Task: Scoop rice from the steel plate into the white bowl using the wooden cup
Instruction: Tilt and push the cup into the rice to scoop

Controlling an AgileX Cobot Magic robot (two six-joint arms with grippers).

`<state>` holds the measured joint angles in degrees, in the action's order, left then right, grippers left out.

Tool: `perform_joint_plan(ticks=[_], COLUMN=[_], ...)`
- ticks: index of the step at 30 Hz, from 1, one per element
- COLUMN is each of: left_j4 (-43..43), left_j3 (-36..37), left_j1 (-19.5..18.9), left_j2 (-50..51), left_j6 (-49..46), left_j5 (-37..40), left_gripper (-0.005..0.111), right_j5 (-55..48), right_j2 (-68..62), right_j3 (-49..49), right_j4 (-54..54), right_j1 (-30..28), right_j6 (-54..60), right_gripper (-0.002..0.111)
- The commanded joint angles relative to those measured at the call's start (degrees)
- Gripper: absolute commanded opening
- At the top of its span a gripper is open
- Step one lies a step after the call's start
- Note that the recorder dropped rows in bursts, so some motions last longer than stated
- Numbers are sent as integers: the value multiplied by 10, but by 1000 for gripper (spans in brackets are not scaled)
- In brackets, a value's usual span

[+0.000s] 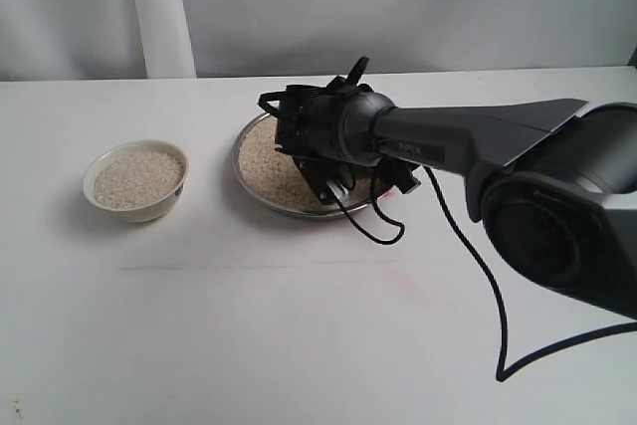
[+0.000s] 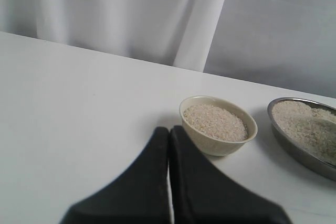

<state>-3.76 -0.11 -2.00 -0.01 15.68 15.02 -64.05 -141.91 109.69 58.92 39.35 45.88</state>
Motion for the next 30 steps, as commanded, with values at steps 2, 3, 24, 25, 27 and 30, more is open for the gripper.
perform_joint_plan(ticks=[2, 3, 24, 25, 27, 30], left_j4=[3, 3, 3, 3, 3, 3], left_j3=[1, 1, 1, 1, 1, 1], left_j1=[3, 3, 3, 3, 3, 3], left_j2=[0, 0, 0, 0, 0, 0], left_j6=[1, 1, 1, 1, 1, 1], left_j5=[-2, -2, -2, -2, -2, -2], left_gripper=[0, 0, 0, 0, 0, 0], right_j5=[64, 72, 44, 37, 35, 33], right_j2=[-4, -4, -4, -4, -3, -2], right_j3=[-2, -2, -2, -2, -2, -2], right_j4=[-81, -90, -10, 1, 21, 46], right_j1=[1, 1, 12, 14, 22, 33], right_j6=[-10, -10, -14, -14, -14, 4], right_gripper=[0, 0, 0, 0, 0, 0])
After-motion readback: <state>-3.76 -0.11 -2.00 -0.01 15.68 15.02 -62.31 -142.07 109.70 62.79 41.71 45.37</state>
